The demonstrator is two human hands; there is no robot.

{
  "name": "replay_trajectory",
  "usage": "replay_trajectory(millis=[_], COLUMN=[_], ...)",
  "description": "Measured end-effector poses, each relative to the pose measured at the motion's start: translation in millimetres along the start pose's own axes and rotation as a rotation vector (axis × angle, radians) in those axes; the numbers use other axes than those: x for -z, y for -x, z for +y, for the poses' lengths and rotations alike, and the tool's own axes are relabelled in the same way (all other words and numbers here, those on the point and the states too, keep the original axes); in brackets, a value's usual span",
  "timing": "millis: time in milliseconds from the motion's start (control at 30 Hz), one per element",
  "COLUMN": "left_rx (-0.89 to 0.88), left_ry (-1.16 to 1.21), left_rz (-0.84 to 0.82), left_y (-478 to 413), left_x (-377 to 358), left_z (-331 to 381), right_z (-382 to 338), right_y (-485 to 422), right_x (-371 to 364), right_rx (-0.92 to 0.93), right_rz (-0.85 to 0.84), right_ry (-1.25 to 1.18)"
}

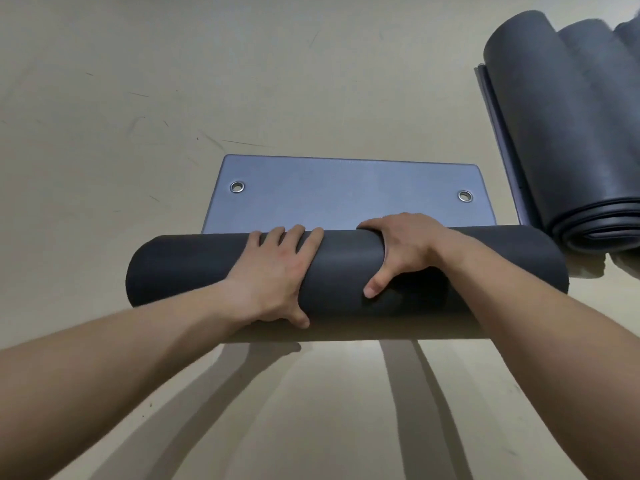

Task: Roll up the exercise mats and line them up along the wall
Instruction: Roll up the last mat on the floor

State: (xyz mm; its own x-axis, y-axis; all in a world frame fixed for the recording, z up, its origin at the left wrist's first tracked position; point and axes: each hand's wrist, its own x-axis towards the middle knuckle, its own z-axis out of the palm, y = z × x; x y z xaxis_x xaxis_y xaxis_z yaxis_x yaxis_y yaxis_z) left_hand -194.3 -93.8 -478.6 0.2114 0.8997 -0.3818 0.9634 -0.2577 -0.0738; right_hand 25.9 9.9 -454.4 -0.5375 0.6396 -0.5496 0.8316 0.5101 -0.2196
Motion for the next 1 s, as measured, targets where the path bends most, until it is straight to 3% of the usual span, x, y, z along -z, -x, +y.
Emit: replay_trajectory(millis=[100, 167, 267, 400, 567, 733, 867, 1000], left_rx=[-0.038, -0.036, -0.033, 0.046, -0.062, -0.073, -0.048, -0.031], left_ry=[0.104, 0.255, 0.196, -0.023, 0.181, 0.212, -0.043, 0.135], left_rz=[-0.068, -0.168, -0.146, 0.074, -0.225, -0.272, 0.067, -0.123], left_y=[-17, -38, -40, -19, -21, -22, -5, -38], left_x=[13, 37, 33, 11, 36, 35, 12, 56], left_z=[-18, -34, -30, -20, -34, -36, -14, -34], right_z=[0, 1, 4, 3, -8, -28, -20, -11], right_y=[4, 15, 23, 6, 21, 52, 26, 23], right_x=[0, -17, -45, -8, 5, -49, -12, -10], right_rx=[-0.035, -0.055, -0.02, 0.006, -0.003, -0.061, -0.03, -0.168], right_rz=[0.094, 0.254, 0.345, 0.267, 0.01, 0.292, 0.2, 0.293], right_ry=[-0.015, 0.181, 0.386, 0.31, 0.077, 0.269, 0.154, 0.182])
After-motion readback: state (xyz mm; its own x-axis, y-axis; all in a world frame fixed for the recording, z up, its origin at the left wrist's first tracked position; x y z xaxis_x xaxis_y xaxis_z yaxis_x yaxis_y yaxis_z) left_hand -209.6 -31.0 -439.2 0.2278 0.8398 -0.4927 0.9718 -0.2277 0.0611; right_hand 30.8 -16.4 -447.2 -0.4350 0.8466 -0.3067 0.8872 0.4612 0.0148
